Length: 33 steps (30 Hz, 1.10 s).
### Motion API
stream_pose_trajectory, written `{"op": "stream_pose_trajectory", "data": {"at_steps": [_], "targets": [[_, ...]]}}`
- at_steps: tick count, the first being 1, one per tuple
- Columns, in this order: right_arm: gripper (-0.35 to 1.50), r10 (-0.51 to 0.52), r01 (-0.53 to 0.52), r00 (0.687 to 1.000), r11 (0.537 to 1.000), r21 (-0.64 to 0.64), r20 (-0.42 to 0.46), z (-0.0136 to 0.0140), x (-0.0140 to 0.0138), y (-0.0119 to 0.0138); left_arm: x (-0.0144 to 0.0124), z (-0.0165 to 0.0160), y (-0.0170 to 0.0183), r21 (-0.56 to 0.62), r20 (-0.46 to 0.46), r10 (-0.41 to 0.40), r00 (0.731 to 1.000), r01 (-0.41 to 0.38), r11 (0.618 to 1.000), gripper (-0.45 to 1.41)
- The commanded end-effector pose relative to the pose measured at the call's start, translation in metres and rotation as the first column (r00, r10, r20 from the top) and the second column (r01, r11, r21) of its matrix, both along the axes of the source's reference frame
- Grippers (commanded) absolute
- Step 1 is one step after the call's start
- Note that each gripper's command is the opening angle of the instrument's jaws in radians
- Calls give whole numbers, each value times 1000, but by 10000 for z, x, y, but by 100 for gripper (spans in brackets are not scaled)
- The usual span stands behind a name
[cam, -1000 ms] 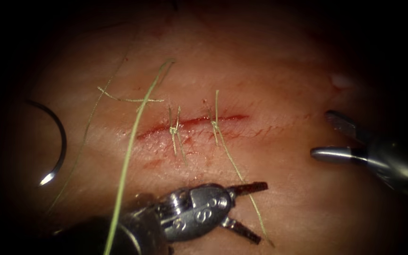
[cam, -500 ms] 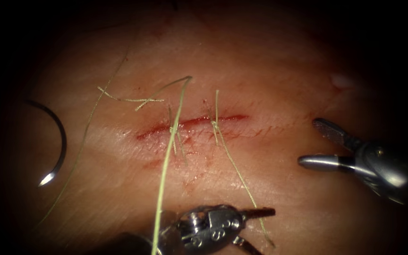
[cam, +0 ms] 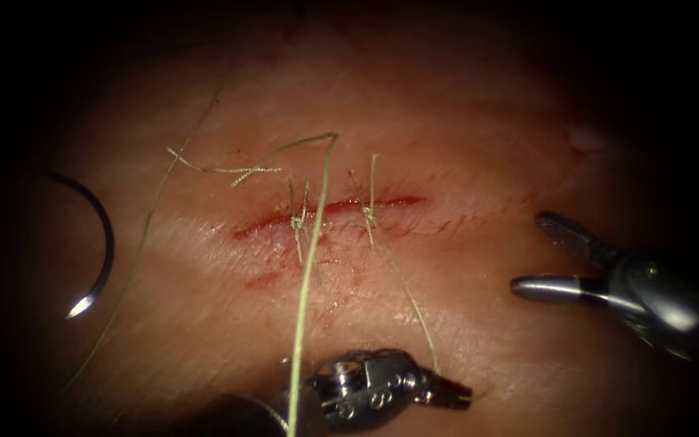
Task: Wound Closure
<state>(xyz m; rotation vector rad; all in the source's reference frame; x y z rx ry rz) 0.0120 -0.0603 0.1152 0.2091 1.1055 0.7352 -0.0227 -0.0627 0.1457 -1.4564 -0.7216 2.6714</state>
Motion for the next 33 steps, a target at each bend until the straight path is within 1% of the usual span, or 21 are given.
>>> {"op": "stream_pose_trajectory", "data": {"at_steps": [1, 3, 4, 5, 7, 8, 9, 10, 12, 14, 16, 17, 21, 23, 25, 27, 28, 31, 33], "targets": [[148, -23, 23, 1000, 1000, 4, -19, 5, 10, -4, 7, -2, 11, -5, -1, -27, 1000, 27, 1000, -45], [146, -46, 46, 999, 999, -4, -30, 7, 10, -6, 19, -14, 24, -7, -8, -59, 998, 59, 998, -45], [146, -46, 46, 999, 999, -4, -30, 7, 10, -6, 19, -14, 24, -7, -8, -59, 998, 59, 998, -45], [146, -53, 53, 998, 998, -16, -29, 9, 12, -7, 30, -24, 35, 2, -5, -89, 996, 89, 996, -45], [146, -72, 71, 997, 997, -42, -27, 12, 17, -8, 38, -32, 43, 11, -8, -112, 994, 112, 994, -45], [146, -108, 105, 994, 992, -76, -32, 14, 24, -9, 44, -39, 52, 7, -3, -128, 992, 128, 992, -45], [146, -108, 105, 994, 992, -76, -32, 14, 24, -9, 44, -39, 52, 7, -3, -128, 992, 128, 992, -45], [146, -156, 151, 986, 984, -93, -54, 17, 35, -12, 50, -46, 59, 2, 4, -139, 990, 139, 990, -45], [146, -173, 166, 983, 980, -105, -58, 18, 41, -14, 53, -51, 64, 4, 8, -147, 989, 147, 989, -45], [146, -203, 194, 977, 972, -135, -61, 20, 53, -16, 59, -58, 71, 5, 15, -157, 987, 157, 988, -45], [146, -231, 219, 972, 954, -204, -35, 19, 79, -13, 71, -72, 80, 4, 29, -180, 983, 180, 984, -45], [146, -234, 223, 972, 949, -225, -24, 18, 86, -11, 73, -75, 82, 2, 34, -185, 982, 185, 983, -45], [146, -241, 236, 970, 926, -295, 20, 17, 110, 1, 81, -83, 84, 6, 37, -203, 978, 203, 979, -45], [146, -234, 236, 971, 917, -321, 44, 16, 118, 8, 86, -87, 84, 11, 42, -211, 976, 211, 977, -45], [146, -226, 242, 970, 899, -367, 87, 15, 127, 21, 91, -92, 84, 14, 40, -220, 975, 220, 975, -45], [148, -220, 244, 970, 890, -386, 107, 14, 133, 27, 93, -95, 85, 11, 42, -225, 974, 224, 974, -45], [148, -220, 244, 970, 890, -386, 107, 14, 133, 27, 93, -95, 85, 11, 42, -225, 974, 224, 974, -45], [148, -215, 250, 968, 876, -411, 130, 21, 152, 22, 94, -101, 90, 7, 49, -244, 969, 244, 970, -45], [148, -245, 281, 959, 868, -409, 140, 25, 161, 18, 93, -101, 90, 11, 52, -248, 967, 248, 969, -45]]}}
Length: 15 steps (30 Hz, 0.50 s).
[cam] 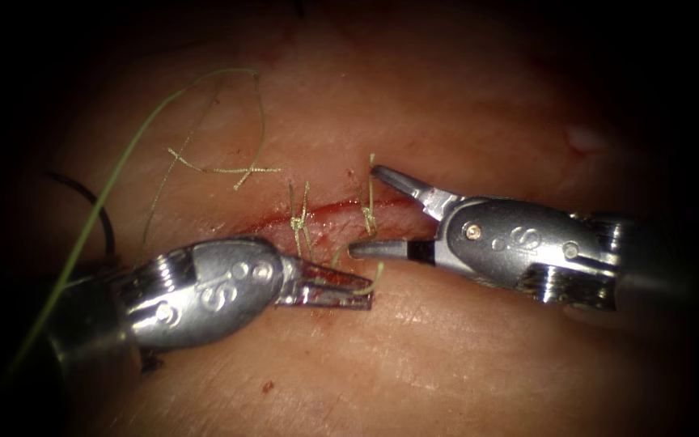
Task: Wound Closure
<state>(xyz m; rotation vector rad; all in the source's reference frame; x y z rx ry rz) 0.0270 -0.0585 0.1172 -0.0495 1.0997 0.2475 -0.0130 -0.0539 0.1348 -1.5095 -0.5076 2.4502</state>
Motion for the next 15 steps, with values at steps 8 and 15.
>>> {"op": "stream_pose_trajectory", "data": {"at_steps": [8, 15], "targets": [[148, -55, 55, 999, 998, -9, 0, 10, 17, -6, -4, 8, 3, -4, -2, -2, 1000, 2, 1000, -45], [148, -54, 54, 999, 998, -12, 3, 20, 46, -11, -9, 5, -1, -3, 2, 5, 1000, -5, 1000, -45]]}}
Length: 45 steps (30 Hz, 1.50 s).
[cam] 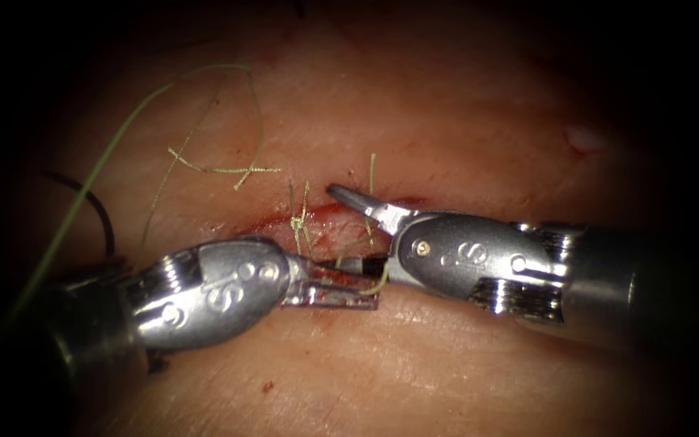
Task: Wound Closure
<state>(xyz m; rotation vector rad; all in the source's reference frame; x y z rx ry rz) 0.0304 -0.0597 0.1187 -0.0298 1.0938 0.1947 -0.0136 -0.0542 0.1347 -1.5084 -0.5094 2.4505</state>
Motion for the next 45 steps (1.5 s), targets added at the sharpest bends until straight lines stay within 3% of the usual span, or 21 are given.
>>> {"op": "stream_pose_trajectory", "data": {"at_steps": [1, 12, 14, 15, 16, 24, 25, 26, 27, 30, 33, 35, 36, 39, 45], "targets": [[148, -1, 1, 1000, 1000, -2, -4, 5, 11, 1, -3, 6, 2, -4, 2, 4, 1000, -4, 1000, -45], [145, -37, 36, 999, 999, -18, -18, 17, 24, 8, -6, 2, 0, -1, 3, 5, 1000, -5, 1000, -45], [104, -59, 58, 998, 998, -19, -28, 17, 22, 4, -6, 1, -1, 1, 4, 8, 1000, -8, 1000, -45], [-8, -88, 87, 995, 996, -12, -44, 17, 17, 1, -6, 1, -1, -4, 5, 10, 1000, -10, 1000, -45], [-35, -108, 108, 992, 994, -8, -62, 16, 15, 1, -6, 1, -1, -4, 5, 10, 1000, -10, 1000, -45], [-35, -138, 137, 987, 990, -19, -77, 16, 0, 5, -4, 2, 0, -4, 7, 12, 1000, -12, 1000, -45], [17, -118, 119, 990, 993, 8, -76, 14, 0, 7, -1, 1, 0, -4, 8, 14, 1000, -14, 1000, -45], [118, -10, 13, 998, 999, 53, -57, 10, -2, 8, 3, 0, 1, -3, 10, 17, 1000, -17, 1000, -45], [148, 50, -48, 998, 997, 57, -37, 7, -4, 8, 7, 0, 1, -3, 11, 20, 1000, -20, 1000, -45], [148, 64, -61, 997, 996, 67, -45, -3, -21, 3, 20, 0, 1, -11, 7, 11, 1000, -11, 1000, -45], [148, 44, -39, 997, 996, 84, -58, -25, -63, -3, 37, 5, -8, -23, 3, 8, 1000, -8, 1000, -45], [148, 41, -36, 997, 996, 86, -59, -29, -73, -3, 40, 6, -12, -31, 4, 9, 1000, -9, 999, -45], [148, 59, -55, 997, 995, 83, -45, -40, -97, -1, 45, 11, -21, -35, 0, 3, 1000, -3, 999, -45], [148, 130, -129, 991, 988, 82, -14, -54, -136, 8, 44, 21, -42, -24, 1, 7, 1000, -7, 1000, -45], [148, 180, -180, 984, 980, 87, 12, -57, -172, 15, 31, 40, -77, 32, 6, 46, 999, -46, 998, -45]]}}
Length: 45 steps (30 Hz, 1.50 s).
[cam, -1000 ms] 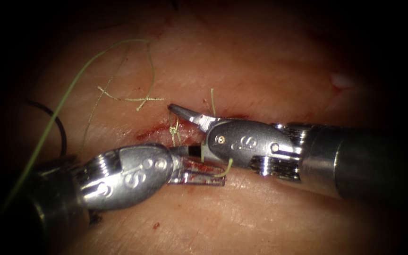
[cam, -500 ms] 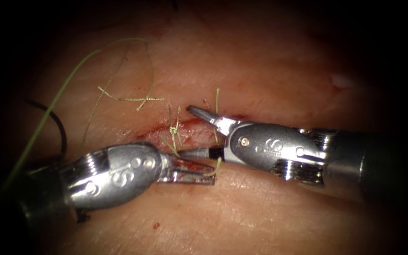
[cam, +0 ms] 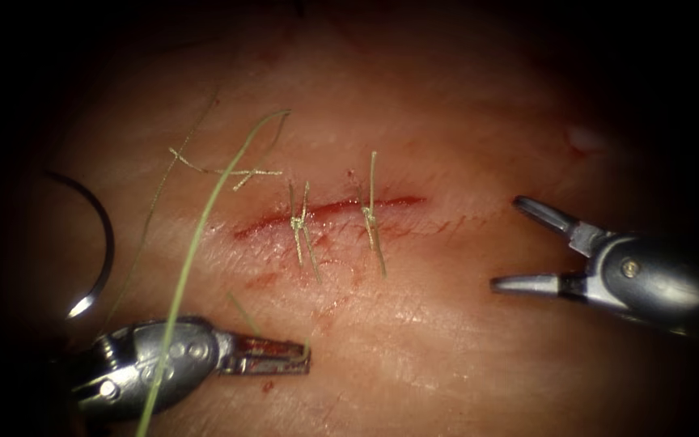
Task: Wound Closure
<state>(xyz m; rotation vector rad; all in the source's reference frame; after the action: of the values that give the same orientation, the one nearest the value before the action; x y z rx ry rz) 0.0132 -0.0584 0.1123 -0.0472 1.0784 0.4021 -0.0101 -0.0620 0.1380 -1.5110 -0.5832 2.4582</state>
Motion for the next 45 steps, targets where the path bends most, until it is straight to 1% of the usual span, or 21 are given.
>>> {"op": "stream_pose_trajectory", "data": {"at_steps": [1, 4, 6, 8, 10, 12, 19, 23, 25, 26, 28, 29, 30, 33, 34, 35, 37, 40, 41, 43, 45], "targets": [[148, 9, -9, 1000, 1000, 0, 4, 8, -2, 1, -6, 12, -4, 6, -1, 15, 1000, -15, 1000, -45], [150, 8, -8, 1000, 1000, 7, -1, 8, -4, -1, -6, 28, -12, 36, -15, 23, 1000, -23, 999, -45], [150, 5, -5, 1000, 1000, 9, -3, 7, 0, -3, -3, 39, -12, 105, -31, 10, 999, -6, 994, 34], [150, 2, -2, 1000, 1000, 10, -6, 6, 2, -4, 6, 51, -12, 149, -43, 5, 999, 1, 989, 71], [150, 3, -3, 1000, 1000, 10, -6, 6, 3, -4, 14, 56, -13, 170, -57, 10, 998, 0, 985, 83], [150, 2, -2, 1000, 1000, 10, -6, 6, 3, -4, 23, 59, -12, 185, -68, 19, 998, -6, 983, 88], [150, 2, -2, 1000, 1000, 10, -6, 5, 2, -7, 85, 59, -11, 193, -133, 69, 989, -43, 980, 89], [148, 0, 0, 1000, 1000, 11, -8, 4, 2, -7, 102, 58, 0, 171, -150, 40, 988, -14, 985, 86], [148, 0, 0, 1000, 1000, 12, -8, 4, 2, -8, 102, 54, 10, 166, -158, 18, 987, 8, 986, 83], [148, 0, 0, 1000, 1000, 12, -8, 3, 2, -8, 100, 42, 27, 158, -168, -19, 986, 46, 986, 79], [148, 0, 0, 1000, 1000, 12, -8, 2, 2, -8, 98, 24, 48, 109, -135, -61, 989, 76, 991, 74], [148, -2, 3, 1000, 1000, 13, -10, 2, 2, -9, 98, 8, 67, 73, -124, -93, 988, 103, 992, 73], [148, -3, 4, 1000, 1000, 13, -14, 2, 2, -9, 100, -11, 89, 35, -134, -117, 984, 123, 992, 69], [148, -10, 10, 1000, 1000, 16, -19, 0, 3, -9, 105, -39, 126, -23, -170, -167, 971, 166, 986, 64], [148, -10, 10, 1000, 1000, 17, -19, 0, 3, -9, 105, -45, 133, -26, -173, -184, 968, 182, 983, 59], [148, -11, 11, 1000, 1000, 19, -20, -2, 4, -8, 99, -54, 141, -28, -136, -230, 964, 228, 973, 42], [148, -10, 11, 1000, 1000, 22, -21, -4, 7, -7, 88, -56, 139, 4, -73, -240, 968, 241, 970, 36], [148, -15, 16, 1000, 999, 29, -26, -7, 15, -5, 65, -50, 125, 20, -23, -220, 975, 220, 975, 32], [148, -15, 16, 1000, 999, 29, -26, -7, 15, -5, 65, -50, 125, 20, -23, -220, 975, 220, 975, 32], [146, -57, 59, 996, 997, 42, -62, -7, 28, -4, 38, -29, 96, 24, 16, -165, 986, 165, 986, 32], [146, -60, 63, 996, 997, 42, -64, -6, 31, -3, 28, -17, 82, 44, 28, -146, 989, 144, 989, 32]]}}
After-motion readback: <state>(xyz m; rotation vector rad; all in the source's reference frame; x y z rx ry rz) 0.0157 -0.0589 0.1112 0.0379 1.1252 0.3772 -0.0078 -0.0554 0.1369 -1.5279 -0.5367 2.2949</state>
